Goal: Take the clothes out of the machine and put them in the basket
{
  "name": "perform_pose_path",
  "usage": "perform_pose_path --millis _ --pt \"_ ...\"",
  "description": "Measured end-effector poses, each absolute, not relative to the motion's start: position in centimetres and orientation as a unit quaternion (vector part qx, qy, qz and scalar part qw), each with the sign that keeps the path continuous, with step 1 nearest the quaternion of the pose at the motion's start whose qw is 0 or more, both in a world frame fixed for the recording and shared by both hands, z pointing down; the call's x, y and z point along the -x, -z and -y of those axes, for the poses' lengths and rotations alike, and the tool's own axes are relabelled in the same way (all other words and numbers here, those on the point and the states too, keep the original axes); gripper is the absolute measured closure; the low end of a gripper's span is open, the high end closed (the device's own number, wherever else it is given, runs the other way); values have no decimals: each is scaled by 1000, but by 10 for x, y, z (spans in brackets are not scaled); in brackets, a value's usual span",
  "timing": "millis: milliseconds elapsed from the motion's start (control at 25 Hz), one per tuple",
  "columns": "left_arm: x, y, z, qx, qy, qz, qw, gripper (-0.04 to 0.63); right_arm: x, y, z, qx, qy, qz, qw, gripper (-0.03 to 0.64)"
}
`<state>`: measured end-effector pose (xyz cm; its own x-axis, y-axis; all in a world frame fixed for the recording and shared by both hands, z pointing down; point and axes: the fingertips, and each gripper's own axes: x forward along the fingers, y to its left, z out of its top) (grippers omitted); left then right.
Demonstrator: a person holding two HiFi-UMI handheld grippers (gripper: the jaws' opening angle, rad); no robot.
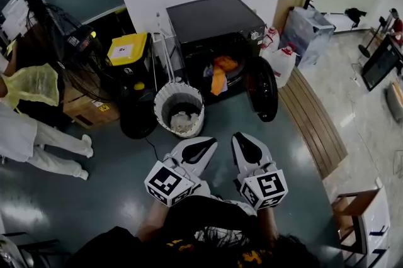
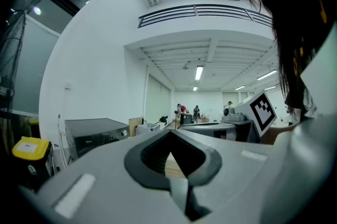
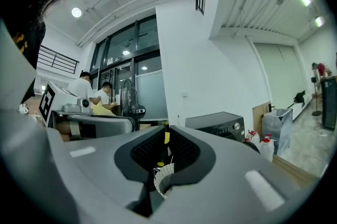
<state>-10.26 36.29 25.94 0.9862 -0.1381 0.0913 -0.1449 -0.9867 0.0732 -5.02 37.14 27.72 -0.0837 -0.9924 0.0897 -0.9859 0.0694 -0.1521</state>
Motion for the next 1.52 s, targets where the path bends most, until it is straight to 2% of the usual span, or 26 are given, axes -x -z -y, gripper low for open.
perform_pose_path --millis 480,840,1520 --pt "89 -255 -361 -995 -61 74 20 595 26 -280 -376 685 93 -721 55 581" --pt "71 -275 -330 -995 -74 59 31 595 9 -294 -346 695 104 -711 42 583" --pt "8 -302 -118 -995 -85 25 39 595 -33 -330 -144 706 153 -692 -7 581"
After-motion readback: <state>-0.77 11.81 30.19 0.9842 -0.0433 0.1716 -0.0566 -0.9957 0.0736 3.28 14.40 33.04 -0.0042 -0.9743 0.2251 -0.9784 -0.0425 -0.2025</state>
